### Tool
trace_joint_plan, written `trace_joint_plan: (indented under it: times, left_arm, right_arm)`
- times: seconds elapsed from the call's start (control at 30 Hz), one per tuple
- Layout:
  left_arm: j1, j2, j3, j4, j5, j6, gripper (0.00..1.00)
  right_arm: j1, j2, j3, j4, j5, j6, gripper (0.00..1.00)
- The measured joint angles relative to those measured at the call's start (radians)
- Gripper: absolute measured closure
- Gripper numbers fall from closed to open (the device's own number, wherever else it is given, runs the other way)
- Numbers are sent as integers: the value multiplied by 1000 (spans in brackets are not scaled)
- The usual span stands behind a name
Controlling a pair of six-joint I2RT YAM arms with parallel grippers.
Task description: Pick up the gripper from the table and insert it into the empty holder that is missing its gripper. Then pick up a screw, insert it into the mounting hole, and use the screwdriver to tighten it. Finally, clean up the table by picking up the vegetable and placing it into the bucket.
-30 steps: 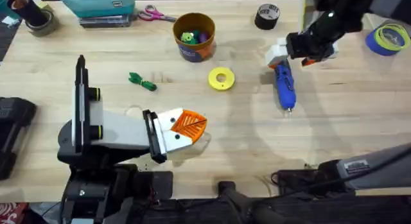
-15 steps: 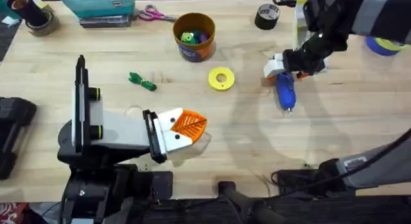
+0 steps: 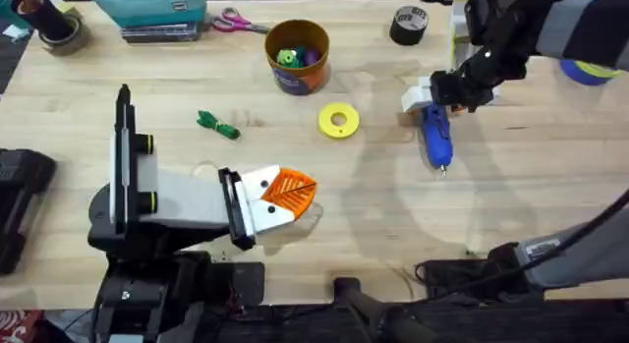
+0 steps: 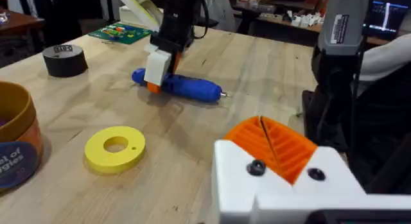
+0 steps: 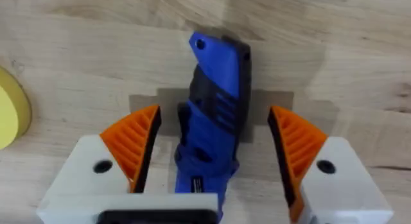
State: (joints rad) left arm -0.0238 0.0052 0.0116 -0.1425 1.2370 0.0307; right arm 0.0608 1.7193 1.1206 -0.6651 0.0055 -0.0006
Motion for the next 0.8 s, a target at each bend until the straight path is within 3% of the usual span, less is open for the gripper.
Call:
trace_joint_plan:
  times: [0.47,0.53,0.7,0.73,0.8]
  left_arm:
    - [0,0,0,0,0,0,988]
    - [0,0,0,0,0,0,988]
    - [0,0,0,0,0,0,988]
    - [0,0,0,0,0,0,988]
    - [0,0,0,0,0,0,988]
  right_arm:
    - [0,34,0,14,5,-2,34]
    - [0,34,0,15,16,-9,158]
    - [-3,36,0,19,19,-8,891]
    - [-3,37,0,16,18,-6,961]
    - [-3,38,0,16,16,-7,976]
